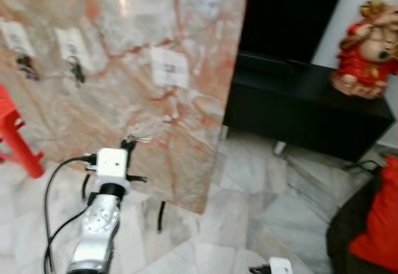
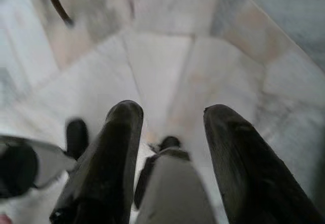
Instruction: Hang keys on a hook
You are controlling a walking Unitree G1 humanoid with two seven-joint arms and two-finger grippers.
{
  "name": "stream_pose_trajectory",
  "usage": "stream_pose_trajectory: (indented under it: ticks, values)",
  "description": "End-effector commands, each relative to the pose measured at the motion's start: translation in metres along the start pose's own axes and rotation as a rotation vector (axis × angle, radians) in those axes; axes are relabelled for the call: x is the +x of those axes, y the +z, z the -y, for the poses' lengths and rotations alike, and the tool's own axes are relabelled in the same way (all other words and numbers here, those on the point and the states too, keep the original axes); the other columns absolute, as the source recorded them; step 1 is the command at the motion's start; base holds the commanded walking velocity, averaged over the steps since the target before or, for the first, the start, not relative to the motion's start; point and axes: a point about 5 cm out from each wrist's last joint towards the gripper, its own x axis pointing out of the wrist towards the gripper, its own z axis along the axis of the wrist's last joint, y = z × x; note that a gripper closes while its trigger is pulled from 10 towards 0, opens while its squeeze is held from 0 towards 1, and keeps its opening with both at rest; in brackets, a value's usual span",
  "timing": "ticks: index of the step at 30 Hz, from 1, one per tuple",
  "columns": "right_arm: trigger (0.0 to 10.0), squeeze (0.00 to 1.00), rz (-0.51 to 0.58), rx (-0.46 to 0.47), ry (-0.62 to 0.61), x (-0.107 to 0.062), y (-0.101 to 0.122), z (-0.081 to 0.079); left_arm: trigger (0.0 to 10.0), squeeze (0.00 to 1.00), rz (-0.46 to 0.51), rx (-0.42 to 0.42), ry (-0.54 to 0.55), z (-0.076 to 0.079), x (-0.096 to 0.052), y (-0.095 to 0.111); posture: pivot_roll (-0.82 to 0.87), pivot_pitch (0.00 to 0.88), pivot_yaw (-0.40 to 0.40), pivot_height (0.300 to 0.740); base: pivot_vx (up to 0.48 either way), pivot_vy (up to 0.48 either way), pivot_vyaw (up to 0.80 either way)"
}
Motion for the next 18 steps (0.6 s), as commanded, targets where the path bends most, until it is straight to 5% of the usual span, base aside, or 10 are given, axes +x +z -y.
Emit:
stream_pose_trajectory:
  ticks: [1, 11, 18]
  values:
    - [10.0, 0.0, -0.033, 0.007, -0.039, -0.0031, -0.0111, 0.0115, 10.0, 0.0, 0.017, -0.016, -0.047, 0.0146, 0.0025, 0.0051, 0.07, 0.0, -0.094, 0.74, 0.277, 0.0, 0.0]
    - [10.0, 0.0, -0.035, 0.005, -0.035, -0.0022, -0.011, 0.0058, 10.0, 0.0, 0.025, -0.018, -0.052, 0.0163, 0.0026, 0.0064, 0.07, 0.0, -0.094, 0.74, 0.274, 0.0, 0.0]
    - [10.0, 0.0, -0.037, 0.003, -0.035, -0.0025, -0.0119, 0.0066, 10.0, 0.0, 0.041, -0.031, -0.074, 0.0193, 0.002, 0.0093, 0.07, 0.0, -0.094, 0.74, 0.0, 0.0, 0.0]
